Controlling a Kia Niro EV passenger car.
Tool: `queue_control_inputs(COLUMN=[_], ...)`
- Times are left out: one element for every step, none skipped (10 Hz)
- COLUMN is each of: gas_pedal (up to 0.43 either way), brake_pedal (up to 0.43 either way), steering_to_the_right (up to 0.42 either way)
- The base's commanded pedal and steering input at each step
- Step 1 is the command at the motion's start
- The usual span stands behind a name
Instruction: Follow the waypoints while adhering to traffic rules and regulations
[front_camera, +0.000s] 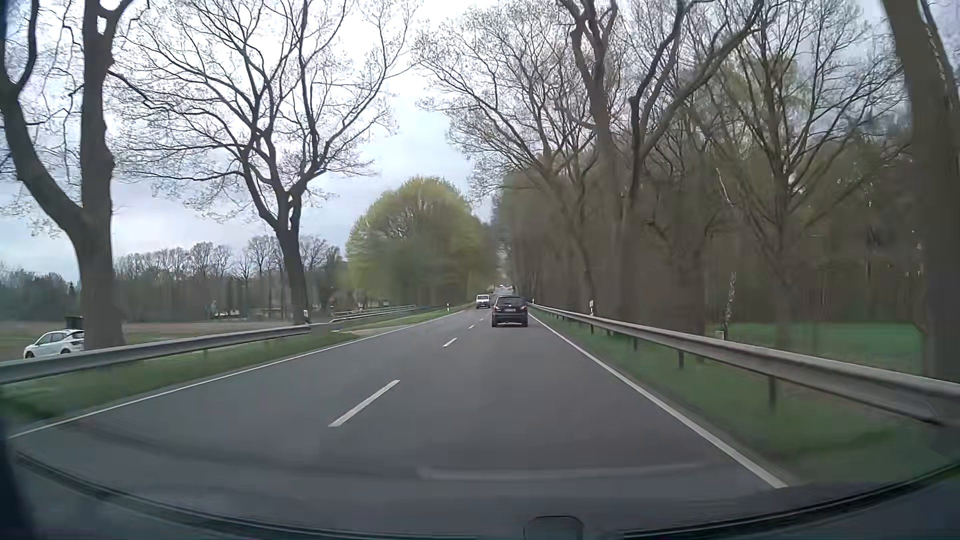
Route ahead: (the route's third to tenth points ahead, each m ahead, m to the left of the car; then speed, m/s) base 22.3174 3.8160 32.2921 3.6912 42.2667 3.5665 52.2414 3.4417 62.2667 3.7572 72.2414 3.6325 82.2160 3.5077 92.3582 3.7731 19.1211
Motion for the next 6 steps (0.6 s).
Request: queue_control_inputs(gas_pedal=[0.098, 0.098, 0.098, 0.110, 0.110, 0.110], brake_pedal=[0.000, 0.000, 0.000, 0.000, 0.000, 0.000], steering_to_the_right=[-0.001, -0.001, -0.001, -0.001, -0.001, -0.001])
